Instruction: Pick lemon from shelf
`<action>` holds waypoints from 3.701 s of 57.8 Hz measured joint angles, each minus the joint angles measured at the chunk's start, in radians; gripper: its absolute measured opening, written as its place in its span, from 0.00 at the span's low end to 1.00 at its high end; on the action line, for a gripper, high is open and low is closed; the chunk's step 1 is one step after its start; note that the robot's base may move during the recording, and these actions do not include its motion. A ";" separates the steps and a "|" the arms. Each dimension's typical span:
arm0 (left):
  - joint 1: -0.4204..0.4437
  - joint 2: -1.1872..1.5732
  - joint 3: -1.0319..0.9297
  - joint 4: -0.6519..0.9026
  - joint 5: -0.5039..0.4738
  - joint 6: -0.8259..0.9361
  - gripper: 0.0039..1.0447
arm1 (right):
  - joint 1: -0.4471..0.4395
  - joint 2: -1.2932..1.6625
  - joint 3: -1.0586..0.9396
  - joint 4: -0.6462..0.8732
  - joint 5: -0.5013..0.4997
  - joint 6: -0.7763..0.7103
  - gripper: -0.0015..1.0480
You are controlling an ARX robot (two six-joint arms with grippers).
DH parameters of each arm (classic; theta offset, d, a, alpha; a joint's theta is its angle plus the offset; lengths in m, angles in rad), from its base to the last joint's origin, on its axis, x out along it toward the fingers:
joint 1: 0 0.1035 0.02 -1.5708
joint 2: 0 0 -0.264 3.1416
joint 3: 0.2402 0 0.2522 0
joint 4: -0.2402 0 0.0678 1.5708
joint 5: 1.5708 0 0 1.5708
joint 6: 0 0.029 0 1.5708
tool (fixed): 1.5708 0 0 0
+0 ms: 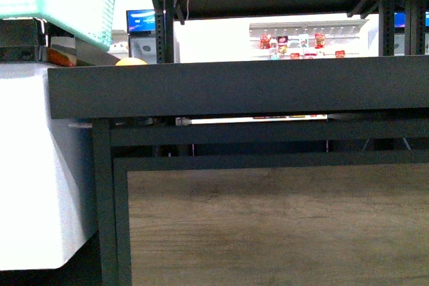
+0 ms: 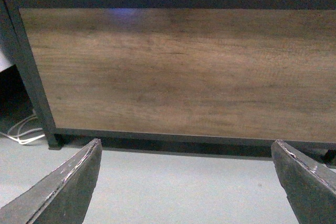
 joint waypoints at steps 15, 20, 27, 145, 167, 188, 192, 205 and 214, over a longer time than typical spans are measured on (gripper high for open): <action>0.000 0.000 0.000 0.000 0.000 0.000 0.92 | 0.000 0.000 0.000 0.000 0.000 0.000 0.93; 0.000 0.000 0.000 0.000 0.000 0.000 0.92 | 0.000 0.000 0.000 0.000 0.002 0.000 0.93; 0.000 0.000 0.000 0.000 0.000 0.000 0.92 | 0.000 0.000 0.000 0.000 0.003 0.000 0.93; 0.000 0.000 0.000 0.000 0.001 0.000 0.92 | 0.000 0.001 0.000 0.000 0.003 0.001 0.93; 0.000 -0.001 0.000 0.000 0.000 0.000 0.92 | 0.000 0.001 0.000 0.000 0.003 0.000 0.93; 0.000 0.000 0.000 0.000 0.000 0.000 0.92 | 0.000 0.001 0.000 0.000 0.003 0.000 0.93; 0.000 -0.001 0.000 0.000 0.000 0.000 0.92 | 0.000 0.001 0.000 0.000 0.003 0.000 0.93; 0.000 0.000 0.000 0.000 0.001 0.000 0.92 | 0.000 0.001 0.000 0.000 0.003 0.000 0.93; 0.000 0.000 0.000 0.000 0.000 0.000 0.92 | 0.000 0.001 0.000 0.000 0.003 0.000 0.93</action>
